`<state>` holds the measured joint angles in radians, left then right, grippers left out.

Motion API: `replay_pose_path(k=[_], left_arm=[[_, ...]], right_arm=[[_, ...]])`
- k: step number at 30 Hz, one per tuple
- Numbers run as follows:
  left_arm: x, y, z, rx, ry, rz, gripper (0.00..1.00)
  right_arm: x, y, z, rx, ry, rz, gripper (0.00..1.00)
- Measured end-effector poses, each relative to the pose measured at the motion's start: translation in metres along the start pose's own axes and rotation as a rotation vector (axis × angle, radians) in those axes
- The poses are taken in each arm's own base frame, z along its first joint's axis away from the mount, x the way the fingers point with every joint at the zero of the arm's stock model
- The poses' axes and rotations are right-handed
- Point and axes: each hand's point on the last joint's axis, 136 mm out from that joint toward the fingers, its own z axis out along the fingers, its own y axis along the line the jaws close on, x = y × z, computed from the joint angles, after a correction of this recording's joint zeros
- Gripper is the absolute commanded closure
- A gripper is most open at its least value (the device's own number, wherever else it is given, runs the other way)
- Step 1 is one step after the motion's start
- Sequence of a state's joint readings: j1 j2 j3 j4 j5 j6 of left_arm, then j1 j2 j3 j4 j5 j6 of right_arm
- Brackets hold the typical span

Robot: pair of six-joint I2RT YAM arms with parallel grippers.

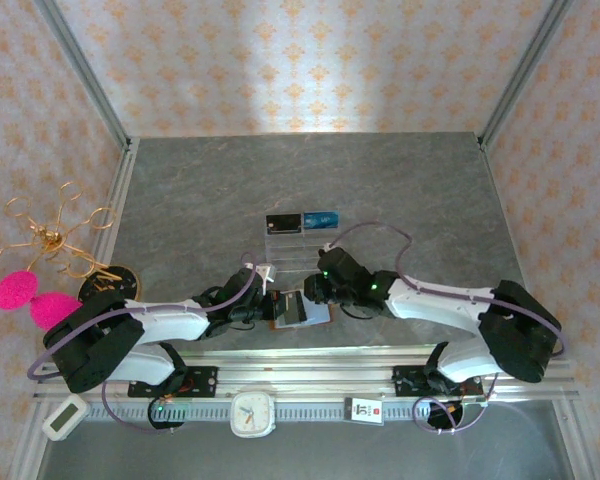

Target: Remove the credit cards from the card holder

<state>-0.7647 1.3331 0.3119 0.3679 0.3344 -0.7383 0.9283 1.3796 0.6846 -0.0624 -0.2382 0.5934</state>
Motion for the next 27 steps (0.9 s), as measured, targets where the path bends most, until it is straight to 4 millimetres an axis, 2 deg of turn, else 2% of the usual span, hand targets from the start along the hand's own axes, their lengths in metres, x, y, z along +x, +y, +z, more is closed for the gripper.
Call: replay_pose_path(k=[5,9,15,20,25,27], left_arm=[[0.000,0.000,0.000,0.000,0.000,-0.001,1.00],[0.000,0.000,0.000,0.001,0.001,0.000,1.00],[0.000,0.000,0.000,0.006,-0.003,0.000,1.00],[0.001,0.000,0.000,0.007,-0.003,0.002,1.00],[0.001,0.000,0.000,0.007,-0.003,0.002,1.00],[0.000,0.000,0.000,0.005,-0.004,0.001,1.00]], right_arm=[[0.029,-0.002,0.025,-0.077,0.152,0.059,0.75],[0.045,-0.006,0.032,-0.091,0.226,0.093,0.76],[0.047,-0.009,0.035,-0.093,0.251,0.127,0.78],[0.048,-0.004,0.039,-0.127,0.265,0.134,0.80],[0.048,-0.004,0.041,-0.137,0.275,0.145,0.99],[0.047,-0.005,0.041,-0.134,0.273,0.151,1.00]])
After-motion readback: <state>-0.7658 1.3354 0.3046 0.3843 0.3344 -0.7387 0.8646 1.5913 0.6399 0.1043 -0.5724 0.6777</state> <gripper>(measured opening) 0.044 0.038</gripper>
